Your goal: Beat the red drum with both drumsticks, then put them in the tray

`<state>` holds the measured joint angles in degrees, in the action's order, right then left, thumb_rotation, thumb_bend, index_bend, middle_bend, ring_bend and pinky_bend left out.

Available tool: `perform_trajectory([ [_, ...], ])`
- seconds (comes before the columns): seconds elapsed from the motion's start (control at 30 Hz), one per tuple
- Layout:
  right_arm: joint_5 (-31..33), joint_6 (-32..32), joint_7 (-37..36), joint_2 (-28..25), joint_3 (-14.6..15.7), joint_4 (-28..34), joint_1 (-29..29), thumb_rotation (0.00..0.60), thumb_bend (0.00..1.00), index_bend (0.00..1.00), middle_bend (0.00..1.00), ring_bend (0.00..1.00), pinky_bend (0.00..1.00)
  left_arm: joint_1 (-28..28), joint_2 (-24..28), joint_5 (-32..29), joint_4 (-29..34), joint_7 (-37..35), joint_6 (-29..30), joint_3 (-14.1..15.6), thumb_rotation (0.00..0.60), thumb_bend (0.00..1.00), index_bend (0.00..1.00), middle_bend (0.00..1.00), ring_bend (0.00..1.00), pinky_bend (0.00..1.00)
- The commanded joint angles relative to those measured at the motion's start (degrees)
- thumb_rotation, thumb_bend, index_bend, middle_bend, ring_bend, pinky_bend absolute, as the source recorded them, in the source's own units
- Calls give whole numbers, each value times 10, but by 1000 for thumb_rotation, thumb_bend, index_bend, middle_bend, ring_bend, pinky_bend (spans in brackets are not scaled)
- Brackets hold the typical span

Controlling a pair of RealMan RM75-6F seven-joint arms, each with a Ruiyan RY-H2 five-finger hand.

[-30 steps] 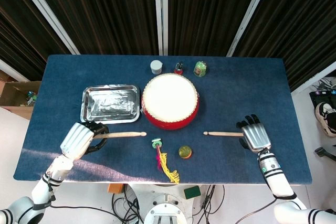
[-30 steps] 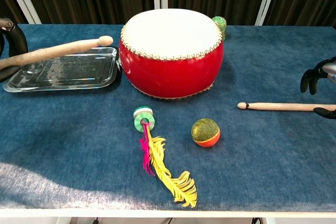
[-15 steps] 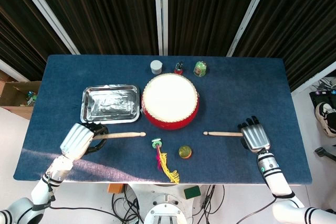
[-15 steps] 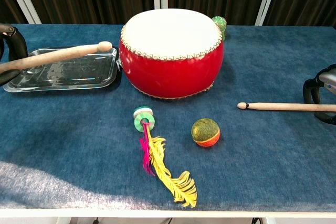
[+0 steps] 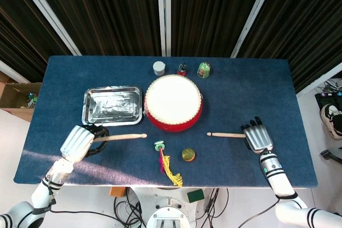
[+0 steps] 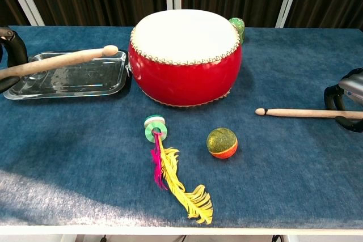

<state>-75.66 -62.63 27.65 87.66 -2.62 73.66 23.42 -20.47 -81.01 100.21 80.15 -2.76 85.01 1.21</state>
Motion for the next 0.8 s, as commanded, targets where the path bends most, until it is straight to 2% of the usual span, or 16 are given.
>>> perform_trajectory([
  [0.03,-11,-2,-9,-2,3,-4,2,600,608,626,590,300,229,0,1,-2,0,0,-2,0,600,607,684,663,629,753],
  [0.17,-60,-14,-68,-13,15,-19,9,600,709,648,604,314,256,0,3,-8,1,1,-10,0,600,607,680,661,628,753],
  [0.27,-117,-56,-129,-25,25,-39,9,600,766,649,605,314,286,0,10,-14,7,5,-14,-2,600,608,680,660,627,753],
  [0.43,-186,-147,-216,-66,26,-41,5,600,789,662,614,338,320,-8,42,-22,39,29,-25,-13,600,610,679,662,627,755],
  [0.53,-204,-170,-214,-111,13,-8,14,600,795,668,617,340,325,-26,67,-36,60,40,-50,-31,600,610,680,664,627,756],
  [0.63,-194,-151,-189,-177,-15,63,36,600,794,668,617,339,325,-51,92,-60,74,56,-87,-55,600,609,680,664,627,757],
  [0.8,-151,-58,-121,-278,-68,169,97,600,798,672,616,338,331,-96,111,-106,86,79,-152,-93,600,610,680,664,627,756],
])
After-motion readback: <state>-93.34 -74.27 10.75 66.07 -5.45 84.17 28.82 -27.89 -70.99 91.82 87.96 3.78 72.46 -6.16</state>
